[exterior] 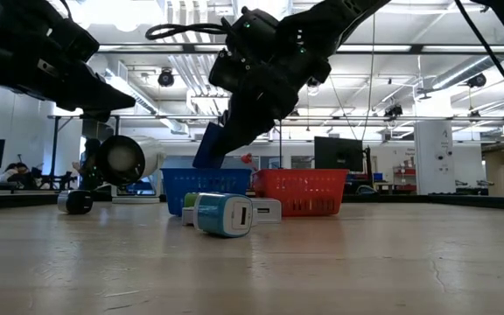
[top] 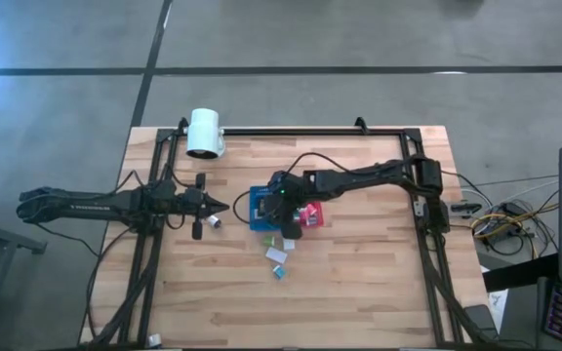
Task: Pick & Place Office items
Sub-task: Put the blue digital timer into the blue bin, then put the white black charger adapter into the red bin
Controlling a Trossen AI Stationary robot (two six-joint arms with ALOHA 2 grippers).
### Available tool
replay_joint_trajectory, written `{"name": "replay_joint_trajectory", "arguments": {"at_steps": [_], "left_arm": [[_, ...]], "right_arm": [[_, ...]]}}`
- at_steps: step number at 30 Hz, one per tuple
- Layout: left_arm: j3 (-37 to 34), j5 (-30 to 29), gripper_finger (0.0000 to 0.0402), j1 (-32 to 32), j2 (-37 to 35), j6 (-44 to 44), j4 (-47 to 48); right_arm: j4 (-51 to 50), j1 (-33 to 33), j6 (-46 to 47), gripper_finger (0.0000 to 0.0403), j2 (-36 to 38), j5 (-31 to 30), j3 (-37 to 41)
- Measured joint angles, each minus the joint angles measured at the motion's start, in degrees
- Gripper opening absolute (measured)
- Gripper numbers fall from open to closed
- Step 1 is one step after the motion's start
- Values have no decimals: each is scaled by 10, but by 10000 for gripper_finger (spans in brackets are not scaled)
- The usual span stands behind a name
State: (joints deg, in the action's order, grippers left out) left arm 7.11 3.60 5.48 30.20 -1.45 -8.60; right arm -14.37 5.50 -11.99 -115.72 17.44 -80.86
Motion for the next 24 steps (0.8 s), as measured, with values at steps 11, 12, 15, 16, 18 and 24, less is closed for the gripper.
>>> {"name": "replay_joint_trajectory", "arguments": {"at_steps": [11, 12, 15, 16, 18, 24], "left_arm": [[0, 0, 18, 0, 0, 0, 0], [0, 0, 17, 0, 0, 0, 0], [0, 0, 17, 0, 0, 0, 0], [0, 0, 17, 0, 0, 0, 0], [0, 0, 18, 0, 0, 0, 0], [0, 0, 16, 0, 0, 3, 0]], "right_arm": [[17, 0, 14, 47, -17, -39, 1], [17, 0, 13, 50, -17, -39, 1], [17, 0, 11, 68, -17, -39, 1], [17, 0, 10, 77, -17, -39, 1], [17, 0, 10, 96, -17, -39, 1], [16, 0, 11, 154, -14, -38, 1]]}}
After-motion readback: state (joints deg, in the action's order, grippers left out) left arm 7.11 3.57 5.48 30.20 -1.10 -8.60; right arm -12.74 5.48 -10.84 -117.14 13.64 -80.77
